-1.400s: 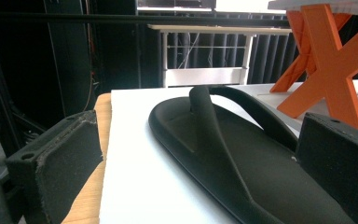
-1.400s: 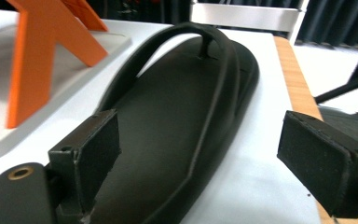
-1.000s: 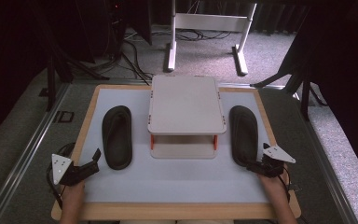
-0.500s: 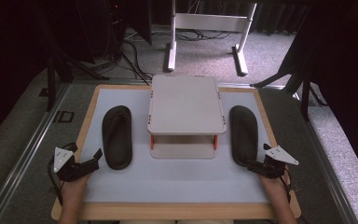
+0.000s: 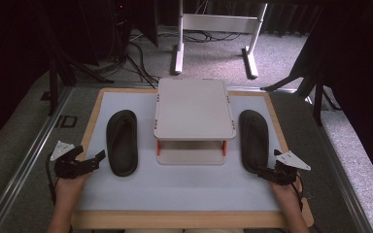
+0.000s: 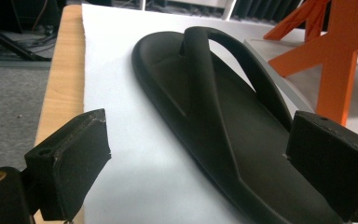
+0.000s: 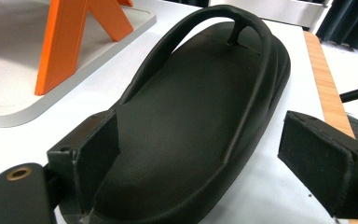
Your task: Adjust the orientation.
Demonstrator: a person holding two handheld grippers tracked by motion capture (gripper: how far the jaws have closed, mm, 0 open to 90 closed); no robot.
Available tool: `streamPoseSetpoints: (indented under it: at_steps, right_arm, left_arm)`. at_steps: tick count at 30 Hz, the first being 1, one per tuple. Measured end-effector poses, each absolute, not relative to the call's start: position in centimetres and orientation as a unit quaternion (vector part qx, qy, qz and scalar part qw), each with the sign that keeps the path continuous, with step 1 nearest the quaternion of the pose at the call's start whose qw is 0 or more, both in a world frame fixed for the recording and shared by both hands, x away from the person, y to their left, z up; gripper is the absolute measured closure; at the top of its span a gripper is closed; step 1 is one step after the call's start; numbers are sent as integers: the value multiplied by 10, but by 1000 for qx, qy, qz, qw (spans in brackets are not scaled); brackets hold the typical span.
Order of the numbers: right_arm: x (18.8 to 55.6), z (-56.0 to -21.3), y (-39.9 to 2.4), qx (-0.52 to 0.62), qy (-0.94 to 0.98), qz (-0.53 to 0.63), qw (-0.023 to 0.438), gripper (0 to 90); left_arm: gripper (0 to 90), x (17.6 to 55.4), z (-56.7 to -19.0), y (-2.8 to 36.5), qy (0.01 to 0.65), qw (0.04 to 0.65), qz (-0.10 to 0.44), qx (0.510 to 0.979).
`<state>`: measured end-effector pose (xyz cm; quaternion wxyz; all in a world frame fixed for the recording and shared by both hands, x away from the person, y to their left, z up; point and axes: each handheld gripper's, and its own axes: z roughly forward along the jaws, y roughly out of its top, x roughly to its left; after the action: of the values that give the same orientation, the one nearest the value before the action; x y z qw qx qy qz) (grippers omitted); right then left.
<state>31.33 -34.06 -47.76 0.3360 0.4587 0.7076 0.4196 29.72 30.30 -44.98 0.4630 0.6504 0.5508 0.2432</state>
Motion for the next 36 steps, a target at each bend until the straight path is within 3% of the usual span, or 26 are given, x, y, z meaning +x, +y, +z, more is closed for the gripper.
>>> streamPoseSetpoints:
  at_steps: [8, 36]
  right_arm:
    - [314, -478, -341, 456, 710, 423, 330, 134]
    - [314, -478, -341, 457, 712, 420, 330, 134]
  left_arm:
    - [77, 314, -434, 303, 540, 437, 214, 687]
    - [173, 388, -378, 282, 567, 309, 154, 748]
